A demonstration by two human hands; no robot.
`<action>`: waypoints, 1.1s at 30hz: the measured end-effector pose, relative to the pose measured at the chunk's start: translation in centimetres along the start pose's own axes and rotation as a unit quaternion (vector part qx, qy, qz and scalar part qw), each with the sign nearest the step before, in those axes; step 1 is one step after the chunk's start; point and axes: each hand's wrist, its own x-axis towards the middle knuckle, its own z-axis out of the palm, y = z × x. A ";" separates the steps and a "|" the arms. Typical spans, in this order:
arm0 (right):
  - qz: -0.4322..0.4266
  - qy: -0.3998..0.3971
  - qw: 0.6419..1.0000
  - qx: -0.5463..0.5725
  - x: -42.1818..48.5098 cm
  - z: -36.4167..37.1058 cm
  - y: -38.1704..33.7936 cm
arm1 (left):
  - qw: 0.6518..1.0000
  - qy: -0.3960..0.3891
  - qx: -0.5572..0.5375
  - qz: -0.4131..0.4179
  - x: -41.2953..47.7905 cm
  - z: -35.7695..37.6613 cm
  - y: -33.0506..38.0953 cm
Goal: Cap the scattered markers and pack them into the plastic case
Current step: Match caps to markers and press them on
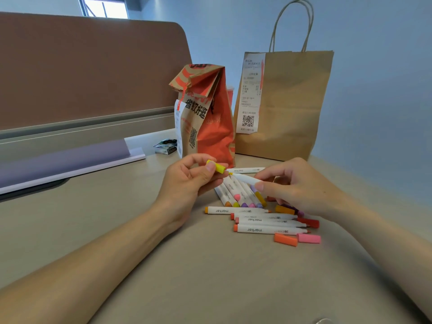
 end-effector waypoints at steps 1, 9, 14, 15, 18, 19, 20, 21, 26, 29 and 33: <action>-0.002 -0.001 1.000 0.000 0.0 0.0 0.0 | 1.000 -0.007 0.005 -0.001 0.0 0.0 -0.1; -0.020 -0.005 1.000 -0.003 0.0 0.2 0.1 | 0.996 -0.059 0.065 0.016 -0.5 0.4 -0.5; -0.044 0.024 0.999 -0.023 -0.1 0.3 0.0 | 0.984 -0.055 0.154 0.063 -0.6 0.4 -0.4; -0.047 0.026 0.998 -0.028 -0.1 0.4 -0.1 | 0.980 -0.056 0.175 0.075 -0.6 0.3 -0.4; -0.050 0.020 0.998 -0.043 -0.2 0.4 -0.3 | 0.967 -0.057 0.228 0.097 -0.5 0.0 -0.4; -0.043 0.014 0.999 -0.029 -0.3 0.2 -0.5 | 0.966 -0.055 0.233 0.099 -0.4 -0.1 -0.4; -0.032 0.006 0.999 0.007 -0.4 0.0 -0.7 | 0.966 -0.051 0.233 0.100 -0.4 -0.1 -0.5; -0.020 0.000 0.998 0.055 -0.5 -0.3 -0.9 | 0.967 -0.047 0.229 0.101 -0.4 -0.1 -0.5; 0.008 0.059 0.979 0.194 -0.6 -1.2 -1.1 | 0.980 -0.014 0.177 0.087 -0.2 -0.2 -0.4; 0.021 0.094 0.972 0.213 -0.7 -1.0 -1.0 | 0.983 -0.003 0.160 0.086 -0.3 -0.3 -0.3; 0.030 0.127 0.961 0.244 -0.7 -0.7 -1.0 | 0.984 0.006 0.152 0.092 -0.3 -0.3 -0.3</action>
